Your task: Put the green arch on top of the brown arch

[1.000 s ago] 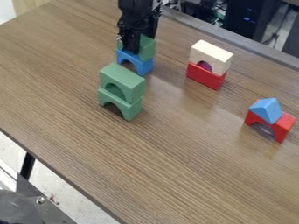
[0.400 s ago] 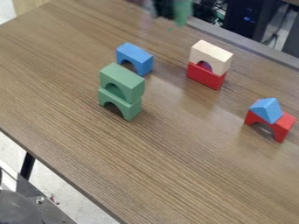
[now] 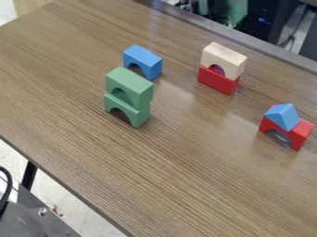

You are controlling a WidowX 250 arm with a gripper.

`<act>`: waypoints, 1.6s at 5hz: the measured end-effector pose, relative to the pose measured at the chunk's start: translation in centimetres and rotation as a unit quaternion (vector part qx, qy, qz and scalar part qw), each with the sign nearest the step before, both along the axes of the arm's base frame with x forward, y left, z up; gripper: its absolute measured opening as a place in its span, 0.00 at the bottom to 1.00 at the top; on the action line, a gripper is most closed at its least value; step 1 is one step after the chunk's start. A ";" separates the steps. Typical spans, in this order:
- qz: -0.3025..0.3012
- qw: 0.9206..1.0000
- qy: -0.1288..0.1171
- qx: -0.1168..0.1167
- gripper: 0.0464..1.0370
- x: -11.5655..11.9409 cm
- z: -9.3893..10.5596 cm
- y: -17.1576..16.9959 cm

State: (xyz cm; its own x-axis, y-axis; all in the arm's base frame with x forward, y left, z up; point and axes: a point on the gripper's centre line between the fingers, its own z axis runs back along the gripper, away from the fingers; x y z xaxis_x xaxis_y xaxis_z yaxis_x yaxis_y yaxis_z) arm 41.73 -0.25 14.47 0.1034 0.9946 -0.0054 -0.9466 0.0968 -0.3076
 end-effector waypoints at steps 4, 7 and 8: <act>0.068 0.995 0.073 0.024 0.54 0.9 -2.3 -1.2; 0.060 0.993 0.100 0.026 0.54 -0.2 -3.7 -1.7; 0.047 0.992 0.109 0.029 0.54 -0.6 -4.2 -1.7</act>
State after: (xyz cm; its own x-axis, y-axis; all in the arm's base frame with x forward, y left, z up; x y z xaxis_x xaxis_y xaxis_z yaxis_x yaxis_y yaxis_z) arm 41.13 -1.93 10.24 0.0120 0.9991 0.0408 -0.9957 0.0157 -0.0913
